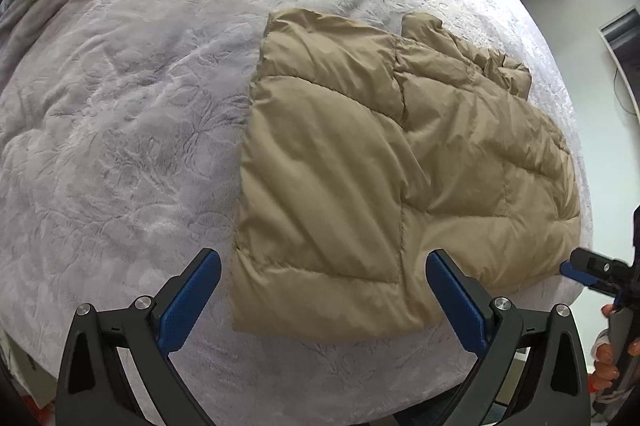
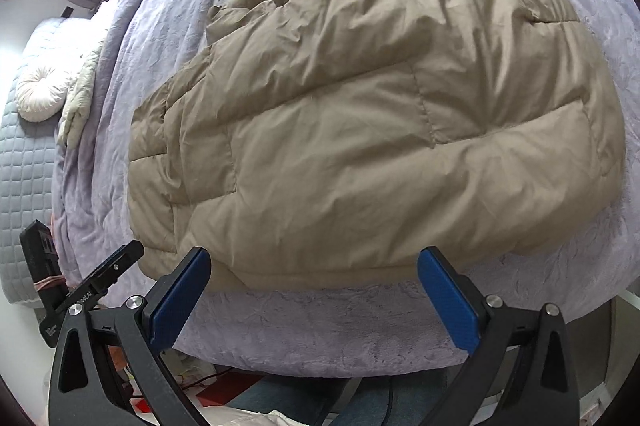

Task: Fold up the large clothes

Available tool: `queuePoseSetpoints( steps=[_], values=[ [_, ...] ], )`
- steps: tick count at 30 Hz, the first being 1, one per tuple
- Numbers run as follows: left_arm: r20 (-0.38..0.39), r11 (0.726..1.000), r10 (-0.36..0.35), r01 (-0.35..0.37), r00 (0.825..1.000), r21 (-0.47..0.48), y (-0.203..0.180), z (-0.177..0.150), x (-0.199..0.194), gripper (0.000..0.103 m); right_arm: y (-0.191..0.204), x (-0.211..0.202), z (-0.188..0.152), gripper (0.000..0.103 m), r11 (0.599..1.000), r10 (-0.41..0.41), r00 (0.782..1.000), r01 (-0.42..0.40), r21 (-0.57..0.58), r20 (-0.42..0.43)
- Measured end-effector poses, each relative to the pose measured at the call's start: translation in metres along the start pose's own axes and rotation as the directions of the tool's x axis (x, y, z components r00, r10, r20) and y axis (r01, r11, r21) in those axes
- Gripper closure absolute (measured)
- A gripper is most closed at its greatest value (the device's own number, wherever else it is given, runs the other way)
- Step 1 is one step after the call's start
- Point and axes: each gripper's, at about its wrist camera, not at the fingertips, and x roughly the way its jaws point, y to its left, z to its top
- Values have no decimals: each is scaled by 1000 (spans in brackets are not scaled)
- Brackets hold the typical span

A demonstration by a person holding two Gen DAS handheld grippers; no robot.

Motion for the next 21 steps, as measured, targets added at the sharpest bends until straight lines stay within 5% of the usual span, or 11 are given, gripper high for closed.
queuePoseSetpoints(
  steps=[6, 14, 17, 21],
  values=[
    [-58, 994, -96, 92, 994, -62, 29, 13, 13, 0, -1, 4, -9, 0, 1000, 5, 1000, -5, 17, -4],
    [-87, 984, -180, 180, 980, -10, 47, 38, 38, 0, 1, 4, -8, 0, 1000, -7, 1000, 7, 19, 23],
    [-119, 958, -287, 284, 951, -44, 56, 50, 54, 0, 0, 7, -10, 0, 1000, -16, 1000, 16, 20, 13],
    [-169, 891, -455, 448, 875, -78, 57, 61, 74, 0, -3, 13, -13, 0, 999, -25, 1000, 25, 29, -5]
  ],
)
